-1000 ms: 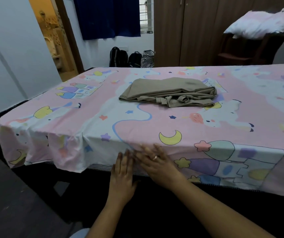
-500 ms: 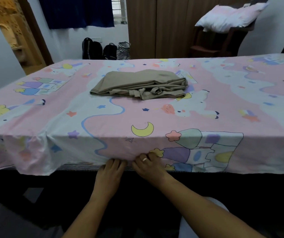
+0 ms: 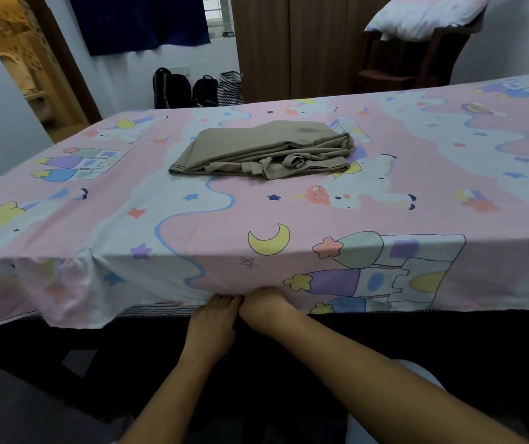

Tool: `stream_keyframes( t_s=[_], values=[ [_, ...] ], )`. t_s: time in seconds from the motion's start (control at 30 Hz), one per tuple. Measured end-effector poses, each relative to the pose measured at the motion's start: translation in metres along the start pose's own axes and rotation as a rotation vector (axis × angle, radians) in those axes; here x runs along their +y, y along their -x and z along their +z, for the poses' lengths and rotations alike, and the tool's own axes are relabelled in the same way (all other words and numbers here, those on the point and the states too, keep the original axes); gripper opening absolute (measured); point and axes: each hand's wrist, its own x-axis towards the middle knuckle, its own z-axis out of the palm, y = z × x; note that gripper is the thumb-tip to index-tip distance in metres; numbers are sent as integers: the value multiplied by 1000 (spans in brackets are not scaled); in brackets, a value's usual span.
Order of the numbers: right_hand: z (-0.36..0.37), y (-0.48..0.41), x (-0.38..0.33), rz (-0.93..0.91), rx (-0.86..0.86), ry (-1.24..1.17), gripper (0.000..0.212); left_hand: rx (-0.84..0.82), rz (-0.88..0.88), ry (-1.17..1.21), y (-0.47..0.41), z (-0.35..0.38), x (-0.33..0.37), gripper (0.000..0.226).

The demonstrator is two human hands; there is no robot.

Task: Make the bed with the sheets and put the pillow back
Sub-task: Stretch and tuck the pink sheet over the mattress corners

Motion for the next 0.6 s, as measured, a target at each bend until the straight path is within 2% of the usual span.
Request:
stream_keyframes(
  t_s=[0.07, 0.13, 0.2, 0.27, 0.3, 0.37, 0.4, 0.5, 0.6],
  values=[
    [-1, -1, -2, -12, -52, -35, 34, -107, -10, -1, 4, 6, -4, 82],
    [-5, -1, -2, -7, -58, -63, 35, -209, -81, 95, 6, 6, -6, 78],
    [-4, -6, -2, -5, -63, -67, 36, -329, -147, 252, 6, 2, -8, 76],
    [-3, -8, -3, 23, -89, -92, 36, -349, -186, 445, 5, -5, -9, 72],
    [-2, -10, -5, 46, -93, -111, 36, -318, -207, 529, 7, -9, -12, 59],
    [-5, -12, -10, 116, -101, -138, 34, -221, -324, 707, 15, -15, -20, 20],
    [-8, -13, -14, 165, -118, -143, 33, -170, -416, 801, 20, -18, -27, 12],
    [-32, -15, -34, 235, -118, -161, 36, 37, -790, 1135, 36, -29, -55, 10],
    [-70, -21, -67, 68, 48, -207, 31, 260, -1088, 1310, 54, -42, -89, 10]
  ],
)
